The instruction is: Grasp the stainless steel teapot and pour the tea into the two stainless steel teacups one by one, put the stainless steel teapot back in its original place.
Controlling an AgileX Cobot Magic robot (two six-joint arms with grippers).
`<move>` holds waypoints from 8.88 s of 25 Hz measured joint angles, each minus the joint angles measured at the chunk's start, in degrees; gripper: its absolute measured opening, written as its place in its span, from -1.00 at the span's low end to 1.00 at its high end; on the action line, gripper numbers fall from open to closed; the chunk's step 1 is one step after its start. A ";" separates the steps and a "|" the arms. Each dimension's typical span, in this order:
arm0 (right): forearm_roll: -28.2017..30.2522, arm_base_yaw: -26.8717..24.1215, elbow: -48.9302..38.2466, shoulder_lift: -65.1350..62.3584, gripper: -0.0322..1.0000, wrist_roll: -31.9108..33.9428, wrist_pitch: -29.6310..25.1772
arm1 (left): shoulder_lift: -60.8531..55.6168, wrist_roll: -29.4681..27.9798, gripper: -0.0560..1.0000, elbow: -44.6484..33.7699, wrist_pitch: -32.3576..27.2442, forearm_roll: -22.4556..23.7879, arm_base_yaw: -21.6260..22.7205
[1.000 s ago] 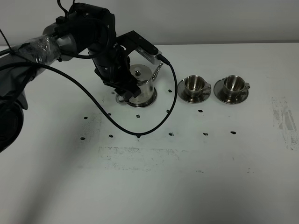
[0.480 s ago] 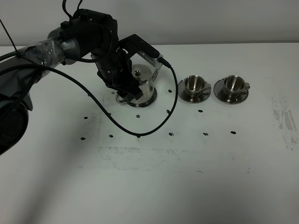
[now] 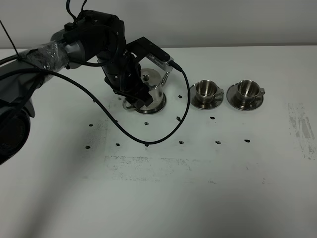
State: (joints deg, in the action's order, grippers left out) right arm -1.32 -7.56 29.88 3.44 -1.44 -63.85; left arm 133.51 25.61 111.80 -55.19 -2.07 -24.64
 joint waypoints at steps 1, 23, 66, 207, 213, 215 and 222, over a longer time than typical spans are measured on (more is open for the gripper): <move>0.00 0.00 0.00 0.00 0.00 0.00 0.00 | 0.00 0.00 0.06 0.00 0.00 0.00 0.00; 0.00 0.00 0.00 0.00 0.00 0.00 0.00 | 0.00 -1.50 -0.29 0.00 1.45 1.49 0.00; 0.00 0.00 0.00 0.00 0.00 0.00 0.05 | 3.31 5.38 -0.55 22.32 -6.42 -0.28 -4.51; -0.04 0.00 0.00 0.00 0.00 0.00 0.05 | 23.30 58.43 -0.55 39.25 23.87 27.75 -14.40; -0.04 0.00 0.00 0.00 0.00 0.00 0.05 | 23.30 58.48 -0.55 39.25 24.46 28.75 -14.40; -0.04 0.00 0.00 0.00 0.00 0.00 0.05 | 23.30 58.48 -0.55 39.25 24.46 29.12 -14.45; -0.04 0.00 0.00 0.00 0.00 0.00 0.05 | 23.30 58.50 -0.55 39.25 25.10 30.33 -14.45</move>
State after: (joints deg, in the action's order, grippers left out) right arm -1.36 -7.56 29.88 3.44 -1.44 -63.80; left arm 156.81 84.11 151.05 -30.09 28.26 -39.09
